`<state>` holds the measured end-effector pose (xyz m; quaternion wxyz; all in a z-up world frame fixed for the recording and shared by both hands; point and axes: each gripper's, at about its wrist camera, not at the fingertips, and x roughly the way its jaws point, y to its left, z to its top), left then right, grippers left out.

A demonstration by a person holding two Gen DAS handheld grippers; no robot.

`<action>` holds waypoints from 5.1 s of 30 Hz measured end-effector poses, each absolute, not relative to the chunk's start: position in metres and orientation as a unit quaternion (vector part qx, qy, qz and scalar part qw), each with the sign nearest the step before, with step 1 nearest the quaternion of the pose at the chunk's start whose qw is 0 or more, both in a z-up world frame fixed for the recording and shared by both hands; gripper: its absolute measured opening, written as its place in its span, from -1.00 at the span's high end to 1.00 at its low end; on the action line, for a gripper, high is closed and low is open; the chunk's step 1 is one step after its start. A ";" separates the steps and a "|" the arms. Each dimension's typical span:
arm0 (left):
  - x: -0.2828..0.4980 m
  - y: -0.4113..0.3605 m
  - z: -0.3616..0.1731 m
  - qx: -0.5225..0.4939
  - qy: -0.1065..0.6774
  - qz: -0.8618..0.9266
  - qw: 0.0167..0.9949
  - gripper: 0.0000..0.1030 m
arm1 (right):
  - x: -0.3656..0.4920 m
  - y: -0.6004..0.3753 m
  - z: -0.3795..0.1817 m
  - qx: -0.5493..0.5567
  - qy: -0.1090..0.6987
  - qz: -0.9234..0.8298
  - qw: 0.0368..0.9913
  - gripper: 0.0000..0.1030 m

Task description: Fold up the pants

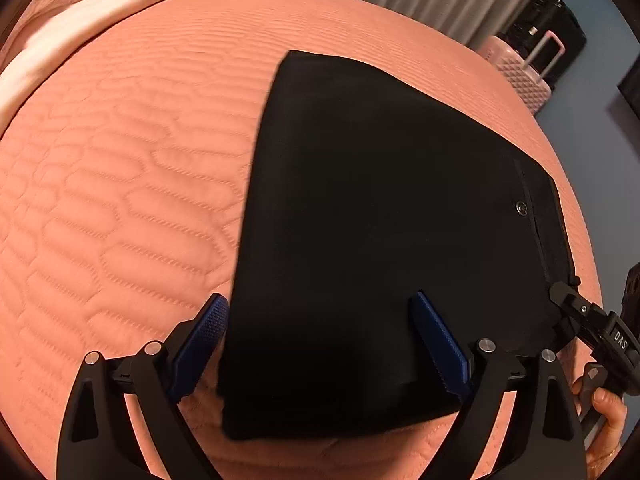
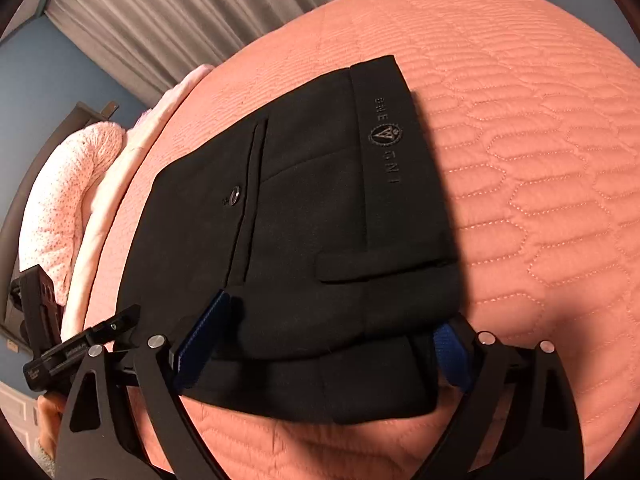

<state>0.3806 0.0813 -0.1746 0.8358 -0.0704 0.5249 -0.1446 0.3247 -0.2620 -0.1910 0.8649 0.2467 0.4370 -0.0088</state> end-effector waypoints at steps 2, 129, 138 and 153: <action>0.383 0.078 -0.173 -0.080 0.528 -0.154 0.831 -0.30 | 0.326 -0.259 -0.189 0.243 0.439 -0.005 0.865 -0.40; 0.029 0.051 0.003 0.092 0.418 -0.048 0.903 -0.67 | -0.005 -0.096 0.008 0.083 0.332 -0.139 0.929 -0.91; 0.032 0.044 -0.001 0.096 0.422 -0.048 0.900 -0.67 | -0.002 -0.102 0.005 0.089 0.337 -0.138 0.927 -0.91; 0.045 0.033 -0.015 0.107 0.439 -0.045 0.891 -0.67 | 0.008 -0.116 -0.010 0.107 0.348 -0.140 0.921 -0.91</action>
